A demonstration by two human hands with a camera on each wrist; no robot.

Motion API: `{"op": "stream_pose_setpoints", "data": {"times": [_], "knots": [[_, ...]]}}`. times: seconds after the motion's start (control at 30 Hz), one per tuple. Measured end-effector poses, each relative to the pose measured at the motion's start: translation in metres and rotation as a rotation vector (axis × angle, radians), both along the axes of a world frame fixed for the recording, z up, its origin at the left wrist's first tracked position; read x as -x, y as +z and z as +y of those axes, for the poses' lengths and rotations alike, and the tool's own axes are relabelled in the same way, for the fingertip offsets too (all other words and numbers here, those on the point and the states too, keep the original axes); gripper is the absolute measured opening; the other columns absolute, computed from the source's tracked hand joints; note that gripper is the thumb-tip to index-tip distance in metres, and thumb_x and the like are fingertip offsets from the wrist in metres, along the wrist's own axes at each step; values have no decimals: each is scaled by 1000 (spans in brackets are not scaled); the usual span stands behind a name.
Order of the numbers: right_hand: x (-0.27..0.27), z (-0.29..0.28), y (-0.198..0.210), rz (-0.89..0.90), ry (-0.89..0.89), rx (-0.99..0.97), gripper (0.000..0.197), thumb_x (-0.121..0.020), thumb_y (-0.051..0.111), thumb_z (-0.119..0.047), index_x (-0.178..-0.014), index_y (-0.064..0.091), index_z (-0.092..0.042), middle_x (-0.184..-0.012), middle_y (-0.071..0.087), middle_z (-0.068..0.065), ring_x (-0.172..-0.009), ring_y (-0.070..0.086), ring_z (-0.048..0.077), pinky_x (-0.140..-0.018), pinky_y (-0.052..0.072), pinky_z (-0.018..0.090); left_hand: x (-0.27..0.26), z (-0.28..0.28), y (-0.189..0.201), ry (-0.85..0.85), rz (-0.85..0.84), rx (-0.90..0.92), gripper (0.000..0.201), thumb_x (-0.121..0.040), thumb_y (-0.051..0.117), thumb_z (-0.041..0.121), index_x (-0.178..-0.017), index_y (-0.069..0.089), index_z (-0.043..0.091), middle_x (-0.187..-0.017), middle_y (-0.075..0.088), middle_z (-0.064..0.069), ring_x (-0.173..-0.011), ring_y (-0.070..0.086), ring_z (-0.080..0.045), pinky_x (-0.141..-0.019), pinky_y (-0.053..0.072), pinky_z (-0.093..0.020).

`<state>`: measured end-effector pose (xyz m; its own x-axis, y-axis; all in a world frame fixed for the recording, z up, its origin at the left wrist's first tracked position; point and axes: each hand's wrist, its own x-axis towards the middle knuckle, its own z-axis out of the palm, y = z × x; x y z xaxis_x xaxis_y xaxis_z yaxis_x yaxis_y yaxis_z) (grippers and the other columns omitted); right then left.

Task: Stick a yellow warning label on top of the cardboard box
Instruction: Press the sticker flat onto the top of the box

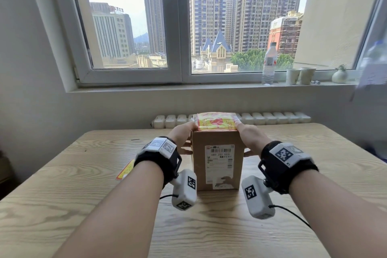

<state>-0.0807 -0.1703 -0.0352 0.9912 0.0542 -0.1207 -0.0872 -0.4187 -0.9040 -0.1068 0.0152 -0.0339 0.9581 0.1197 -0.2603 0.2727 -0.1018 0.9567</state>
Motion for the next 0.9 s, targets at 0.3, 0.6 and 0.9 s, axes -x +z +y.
{"op": "stream_pose_setpoints", "data": {"times": [0.3,0.6,0.9], "knots": [[-10,2,9,-83,47,-33,35,-95,30,-39,-100,56,-16,-96,67,10,-90,66,28,-89,54,53,-18,-12,16,-8,-185,-444,70,-90,42,35,-142,3,62,-162,10,-5,-140,36,-35,-110,35,-53],[-18,0,-5,-16,41,-54,48,-92,32,-48,-122,53,-16,-118,63,10,-107,61,29,-84,56,51,-36,-21,17,-32,-293,-869,47,-97,34,32,-143,43,21,-152,38,-6,-139,36,-22,-113,25,-33],[-27,2,-7,7,-18,-31,55,-93,29,-49,-116,58,-9,-112,66,14,-100,64,33,-79,58,51,-30,-5,4,344,-171,-306,53,-78,46,50,-116,48,12,-104,46,0,-104,59,-29,-89,53,-49]]}}
